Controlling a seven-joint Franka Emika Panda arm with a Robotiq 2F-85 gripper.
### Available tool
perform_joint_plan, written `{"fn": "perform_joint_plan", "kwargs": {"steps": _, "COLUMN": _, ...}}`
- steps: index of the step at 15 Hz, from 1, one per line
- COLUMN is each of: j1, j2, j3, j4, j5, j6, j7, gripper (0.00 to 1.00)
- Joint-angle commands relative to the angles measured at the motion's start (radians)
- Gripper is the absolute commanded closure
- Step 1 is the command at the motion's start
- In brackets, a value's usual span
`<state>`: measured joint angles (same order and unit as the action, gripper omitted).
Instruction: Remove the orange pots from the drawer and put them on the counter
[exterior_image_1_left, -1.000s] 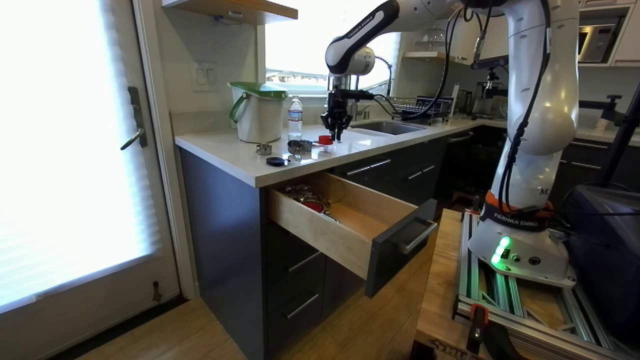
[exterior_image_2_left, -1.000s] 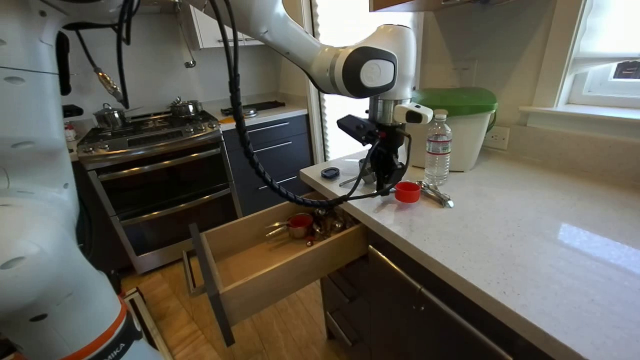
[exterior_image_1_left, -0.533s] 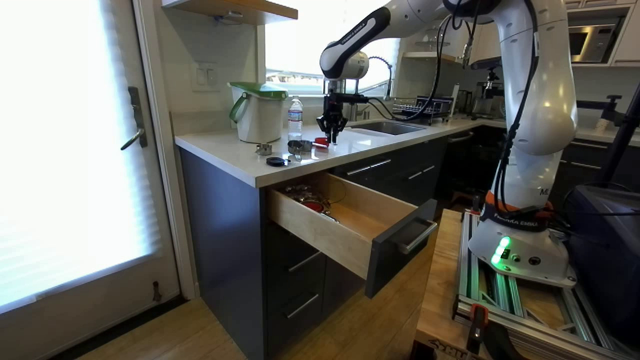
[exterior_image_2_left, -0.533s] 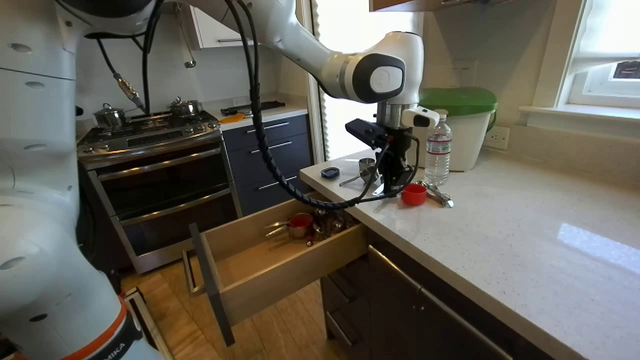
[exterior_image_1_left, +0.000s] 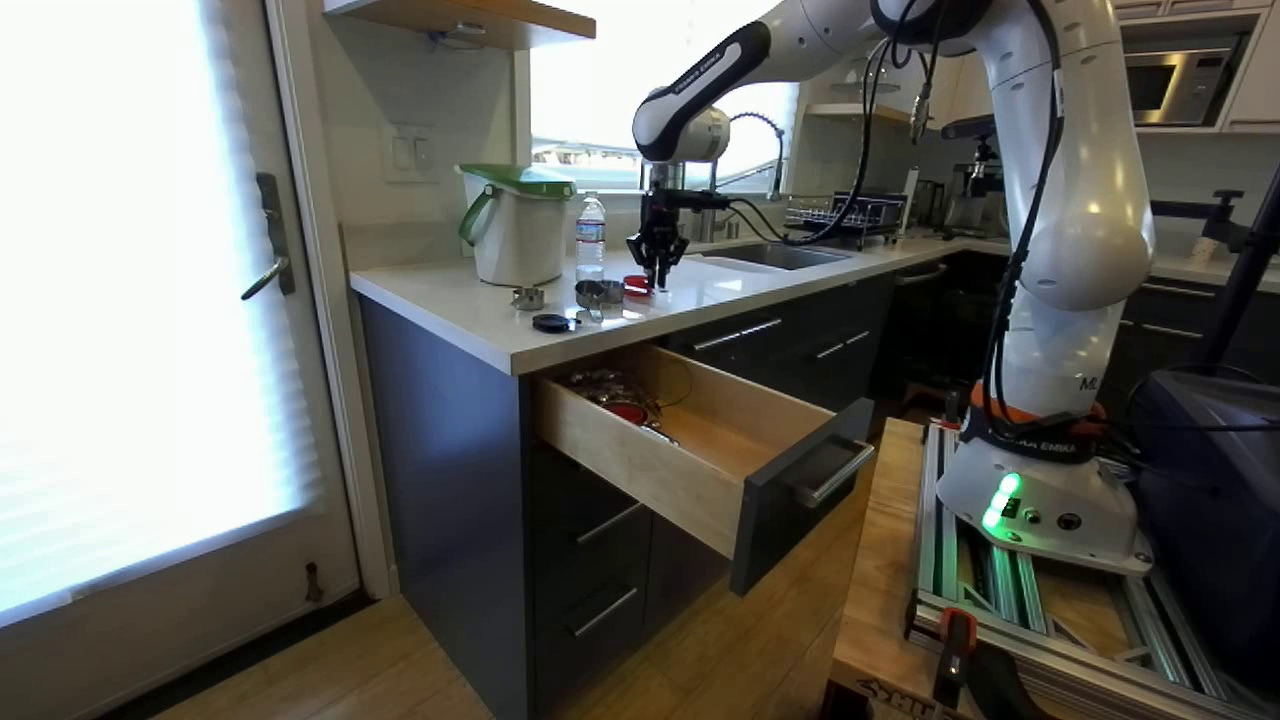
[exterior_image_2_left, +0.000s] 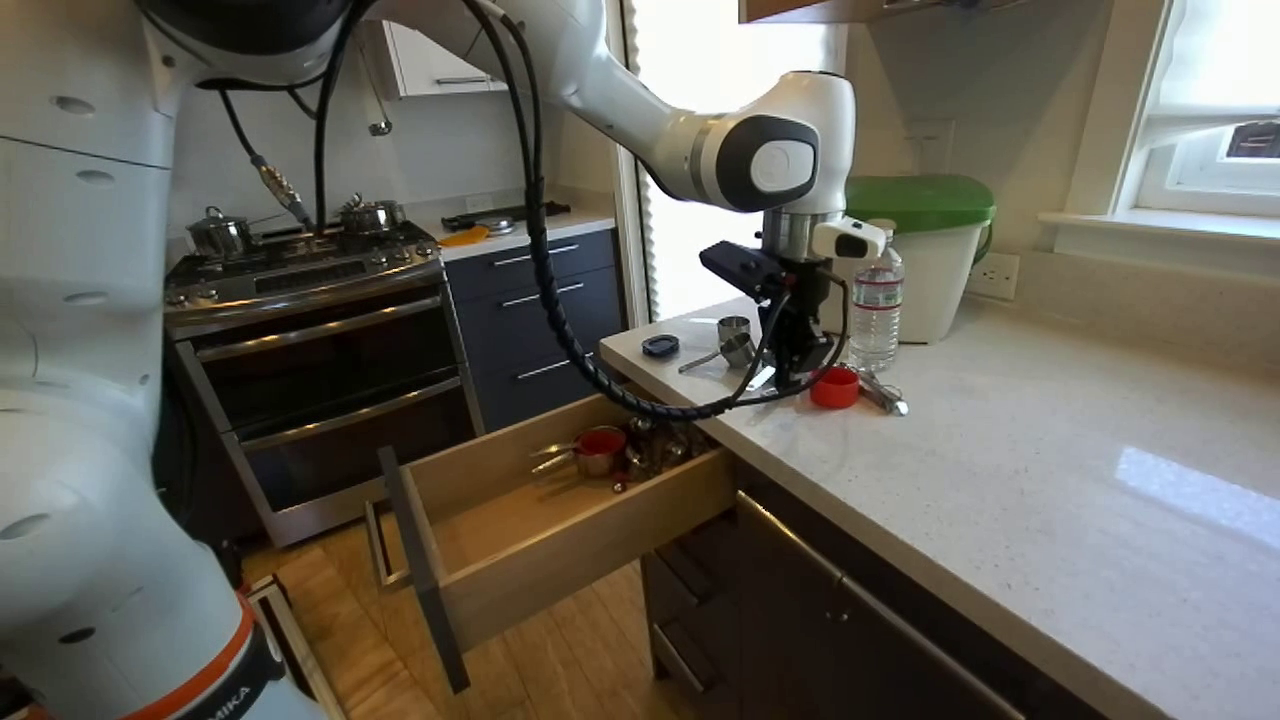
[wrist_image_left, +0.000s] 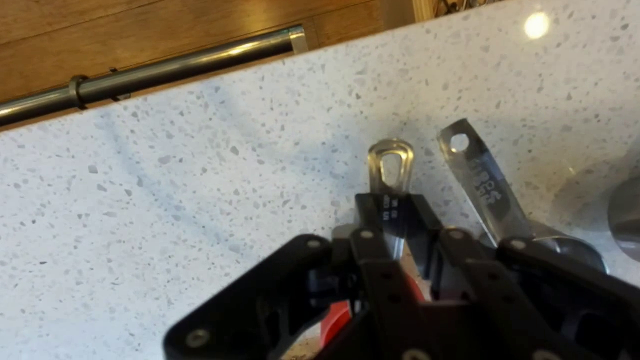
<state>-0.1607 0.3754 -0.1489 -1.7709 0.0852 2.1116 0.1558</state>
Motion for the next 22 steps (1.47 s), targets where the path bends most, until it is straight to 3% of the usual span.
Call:
{"fn": "perform_joint_plan", "kwargs": {"steps": 1, "j1": -0.013, "j2": 0.03, "j3": 0.005, "j4": 0.035, "j5": 0.017, "j6": -0.009, "j7": -0.024, "gripper": 0.95}}
{"fn": "perform_joint_plan", "kwargs": {"steps": 5, "j1": -0.016, "j2": 0.045, "j3": 0.002, "j4": 0.051, "j5": 0.013, "j6": -0.014, "j7": -0.022, "gripper": 0.92}}
{"fn": "perform_joint_plan", "kwargs": {"steps": 7, "j1": -0.018, "j2": 0.048, "j3": 0.001, "j4": 0.055, "j5": 0.013, "j6": -0.014, "j7": -0.021, "gripper": 0.69}}
{"fn": "perform_joint_plan", "kwargs": {"steps": 9, "j1": -0.021, "j2": 0.049, "j3": 0.001, "j4": 0.059, "j5": 0.014, "j6": -0.013, "j7": -0.021, "gripper": 0.57}}
{"fn": "perform_joint_plan", "kwargs": {"steps": 16, "j1": -0.018, "j2": 0.032, "j3": 0.001, "j4": 0.059, "j5": 0.01, "j6": -0.028, "j7": -0.008, "gripper": 0.3}}
{"fn": "perform_joint_plan", "kwargs": {"steps": 18, "j1": -0.013, "j2": 0.019, "j3": -0.001, "j4": 0.057, "j5": 0.006, "j6": -0.031, "j7": 0.002, "gripper": 0.16}}
{"fn": "perform_joint_plan", "kwargs": {"steps": 19, "j1": -0.011, "j2": 0.008, "j3": -0.002, "j4": 0.055, "j5": 0.003, "j6": -0.03, "j7": 0.007, "gripper": 0.03}}
{"fn": "perform_joint_plan", "kwargs": {"steps": 22, "j1": -0.01, "j2": -0.024, "j3": -0.002, "j4": 0.05, "j5": 0.004, "j6": -0.053, "j7": 0.01, "gripper": 0.0}}
